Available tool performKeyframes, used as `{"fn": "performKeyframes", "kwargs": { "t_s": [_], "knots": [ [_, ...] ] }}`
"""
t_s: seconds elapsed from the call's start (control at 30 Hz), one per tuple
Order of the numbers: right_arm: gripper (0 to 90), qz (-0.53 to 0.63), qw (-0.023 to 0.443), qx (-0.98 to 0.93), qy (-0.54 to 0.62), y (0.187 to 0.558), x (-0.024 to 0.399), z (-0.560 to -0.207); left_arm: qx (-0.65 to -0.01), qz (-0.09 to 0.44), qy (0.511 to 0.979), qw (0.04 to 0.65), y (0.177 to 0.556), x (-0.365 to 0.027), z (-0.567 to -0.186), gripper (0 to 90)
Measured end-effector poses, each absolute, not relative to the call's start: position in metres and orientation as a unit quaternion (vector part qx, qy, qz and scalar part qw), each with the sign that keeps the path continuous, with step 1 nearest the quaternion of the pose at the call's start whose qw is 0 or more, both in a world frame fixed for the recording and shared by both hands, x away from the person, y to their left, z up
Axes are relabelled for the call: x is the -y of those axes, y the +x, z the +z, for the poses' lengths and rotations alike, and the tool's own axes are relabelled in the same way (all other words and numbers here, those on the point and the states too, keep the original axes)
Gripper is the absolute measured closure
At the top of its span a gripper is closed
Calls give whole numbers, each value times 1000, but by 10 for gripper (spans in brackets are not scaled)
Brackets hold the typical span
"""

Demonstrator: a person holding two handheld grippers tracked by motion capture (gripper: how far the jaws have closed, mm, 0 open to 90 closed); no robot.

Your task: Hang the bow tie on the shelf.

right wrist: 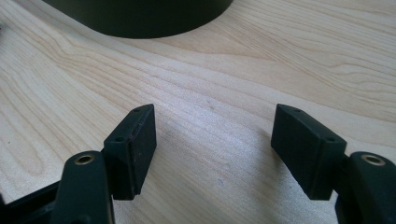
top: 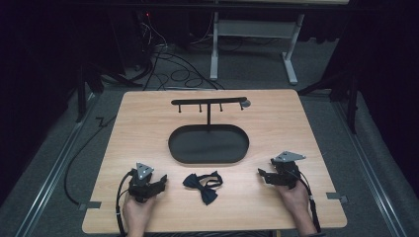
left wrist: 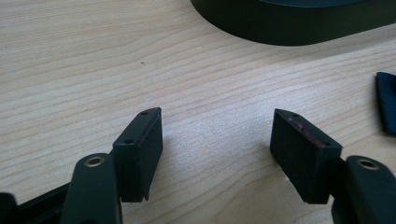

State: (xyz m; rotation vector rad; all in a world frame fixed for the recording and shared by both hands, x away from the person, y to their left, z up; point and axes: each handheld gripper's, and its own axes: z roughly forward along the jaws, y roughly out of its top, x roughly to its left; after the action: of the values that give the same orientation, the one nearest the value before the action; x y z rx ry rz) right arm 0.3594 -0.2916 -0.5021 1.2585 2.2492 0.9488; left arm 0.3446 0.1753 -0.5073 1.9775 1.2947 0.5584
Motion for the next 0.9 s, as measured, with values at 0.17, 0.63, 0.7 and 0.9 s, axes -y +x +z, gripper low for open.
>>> {"fn": "performKeyframes", "kwargs": {
  "t_s": [0.17,0.63,0.7,0.9],
  "knots": [
    [325,339,196,-803,449,359,292,-502,-498,214,764,349,345,-175,-507,337],
    [325,338,197,-804,448,360,292,-502,-498,207,763,355,345,-177,-507,323],
    [325,338,198,-804,447,360,292,-502,-497,209,764,355,345,-177,-507,327],
    [325,338,197,-804,448,360,292,-502,-500,197,768,349,348,-179,-504,339]
  ]
}}
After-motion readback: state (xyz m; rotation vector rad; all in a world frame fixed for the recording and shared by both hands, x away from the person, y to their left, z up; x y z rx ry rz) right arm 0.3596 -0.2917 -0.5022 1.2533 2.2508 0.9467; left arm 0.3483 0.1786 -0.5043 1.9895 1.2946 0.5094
